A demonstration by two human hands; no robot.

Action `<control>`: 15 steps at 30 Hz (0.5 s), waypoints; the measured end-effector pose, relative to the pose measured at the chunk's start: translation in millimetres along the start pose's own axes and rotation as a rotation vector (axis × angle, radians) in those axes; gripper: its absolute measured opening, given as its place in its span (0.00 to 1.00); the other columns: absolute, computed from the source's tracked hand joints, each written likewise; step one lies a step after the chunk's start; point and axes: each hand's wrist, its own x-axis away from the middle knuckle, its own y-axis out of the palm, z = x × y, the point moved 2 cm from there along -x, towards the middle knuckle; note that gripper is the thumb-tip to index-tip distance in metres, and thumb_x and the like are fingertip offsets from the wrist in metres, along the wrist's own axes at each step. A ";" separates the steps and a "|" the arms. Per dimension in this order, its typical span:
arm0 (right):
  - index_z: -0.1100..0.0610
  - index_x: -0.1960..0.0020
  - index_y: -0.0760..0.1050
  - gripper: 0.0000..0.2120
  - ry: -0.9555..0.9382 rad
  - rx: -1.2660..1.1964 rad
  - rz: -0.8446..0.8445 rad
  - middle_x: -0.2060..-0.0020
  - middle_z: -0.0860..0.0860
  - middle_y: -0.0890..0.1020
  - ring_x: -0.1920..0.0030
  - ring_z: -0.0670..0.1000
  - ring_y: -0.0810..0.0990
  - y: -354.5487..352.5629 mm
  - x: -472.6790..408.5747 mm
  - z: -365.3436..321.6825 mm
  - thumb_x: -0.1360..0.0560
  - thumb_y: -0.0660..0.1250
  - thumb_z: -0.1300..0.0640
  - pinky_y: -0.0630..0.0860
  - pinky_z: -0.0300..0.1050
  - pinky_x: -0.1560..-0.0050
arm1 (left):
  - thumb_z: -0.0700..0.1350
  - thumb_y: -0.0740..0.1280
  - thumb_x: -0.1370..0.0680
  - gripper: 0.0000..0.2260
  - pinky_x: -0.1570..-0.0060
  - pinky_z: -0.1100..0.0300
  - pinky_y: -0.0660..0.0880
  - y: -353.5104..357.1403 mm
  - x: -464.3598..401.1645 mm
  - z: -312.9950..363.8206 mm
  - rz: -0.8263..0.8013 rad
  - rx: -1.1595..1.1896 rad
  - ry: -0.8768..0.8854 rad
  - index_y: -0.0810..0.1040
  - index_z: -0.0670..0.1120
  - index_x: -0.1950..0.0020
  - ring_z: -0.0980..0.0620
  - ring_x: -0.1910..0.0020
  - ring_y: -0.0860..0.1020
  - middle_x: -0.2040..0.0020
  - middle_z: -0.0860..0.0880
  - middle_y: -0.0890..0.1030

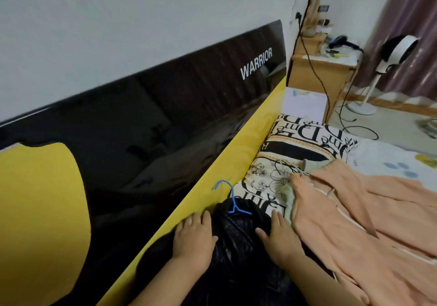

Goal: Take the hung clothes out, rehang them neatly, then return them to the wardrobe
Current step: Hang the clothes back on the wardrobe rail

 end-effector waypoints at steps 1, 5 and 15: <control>0.57 0.23 0.41 0.36 -0.010 0.031 -0.005 0.23 0.52 0.47 0.24 0.52 0.47 4.8 -8.2 1.0 0.21 0.51 0.39 0.52 0.51 0.26 | 0.55 0.55 0.20 0.27 0.32 0.55 0.59 6.5 -5.0 1.1 -0.011 -0.018 -0.008 0.53 0.46 0.25 0.48 0.30 0.63 0.28 0.47 0.64; 0.56 0.24 0.47 0.34 -0.013 0.043 -0.087 0.25 0.52 0.56 0.25 0.52 0.55 22.1 -26.5 2.4 0.22 0.51 0.38 0.52 0.56 0.27 | 0.56 0.59 0.22 0.19 0.41 0.56 0.67 18.7 -10.9 2.9 -0.039 -0.006 -0.052 0.67 0.47 0.36 0.49 0.39 0.72 0.38 0.48 0.74; 0.56 0.51 0.67 0.15 -0.073 -0.037 0.228 0.52 0.56 0.80 0.50 0.59 0.78 -26.1 24.8 0.6 0.21 0.55 0.43 0.71 0.49 0.57 | 0.59 0.61 0.24 0.19 0.50 0.58 0.71 -22.2 37.7 -1.6 0.086 0.233 -0.047 0.68 0.49 0.38 0.50 0.43 0.76 0.43 0.51 0.78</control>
